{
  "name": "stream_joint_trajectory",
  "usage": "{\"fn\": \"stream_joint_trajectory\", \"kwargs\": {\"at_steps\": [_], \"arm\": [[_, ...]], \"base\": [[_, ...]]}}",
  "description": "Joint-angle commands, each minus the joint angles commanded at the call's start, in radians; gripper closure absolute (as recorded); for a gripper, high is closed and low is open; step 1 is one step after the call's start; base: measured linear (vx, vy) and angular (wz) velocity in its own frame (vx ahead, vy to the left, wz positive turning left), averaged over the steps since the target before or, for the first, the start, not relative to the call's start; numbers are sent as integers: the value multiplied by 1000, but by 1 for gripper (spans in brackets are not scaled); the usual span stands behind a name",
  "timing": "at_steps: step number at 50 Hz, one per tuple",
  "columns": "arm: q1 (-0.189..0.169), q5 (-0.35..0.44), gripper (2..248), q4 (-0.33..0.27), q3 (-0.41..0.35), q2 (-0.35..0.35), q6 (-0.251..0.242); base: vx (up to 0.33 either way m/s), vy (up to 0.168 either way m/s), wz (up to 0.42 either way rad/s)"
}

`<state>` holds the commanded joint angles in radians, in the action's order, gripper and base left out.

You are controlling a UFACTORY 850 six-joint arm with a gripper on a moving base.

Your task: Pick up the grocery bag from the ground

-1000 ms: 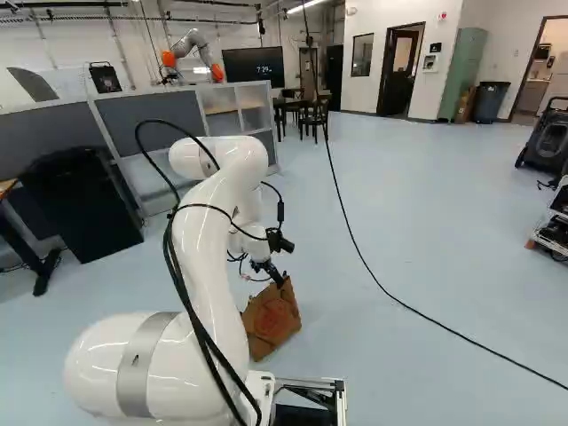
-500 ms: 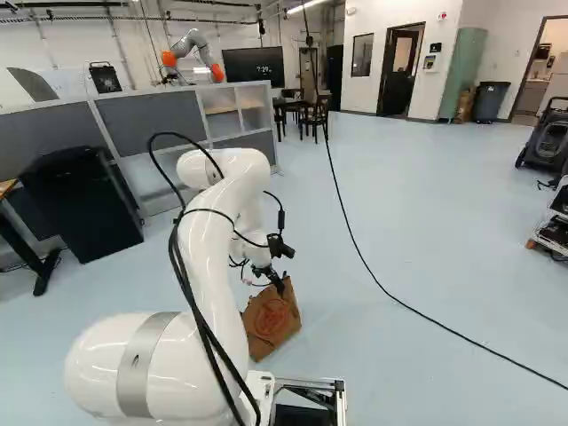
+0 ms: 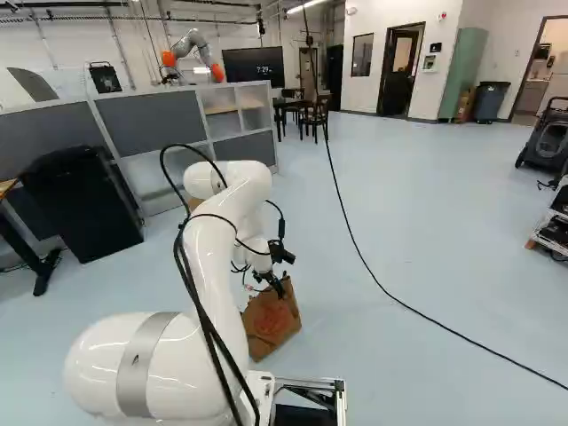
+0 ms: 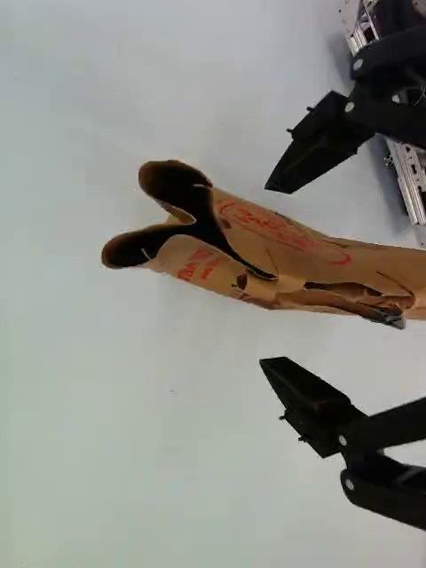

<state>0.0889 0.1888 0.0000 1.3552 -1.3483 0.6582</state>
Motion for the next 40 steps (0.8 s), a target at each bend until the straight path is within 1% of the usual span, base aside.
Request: {"fn": "stream_joint_trajectory", "kwargs": {"at_steps": [40], "arm": [[0,0,3,0,136,-150,0]], "base": [[0,0,0]]}}
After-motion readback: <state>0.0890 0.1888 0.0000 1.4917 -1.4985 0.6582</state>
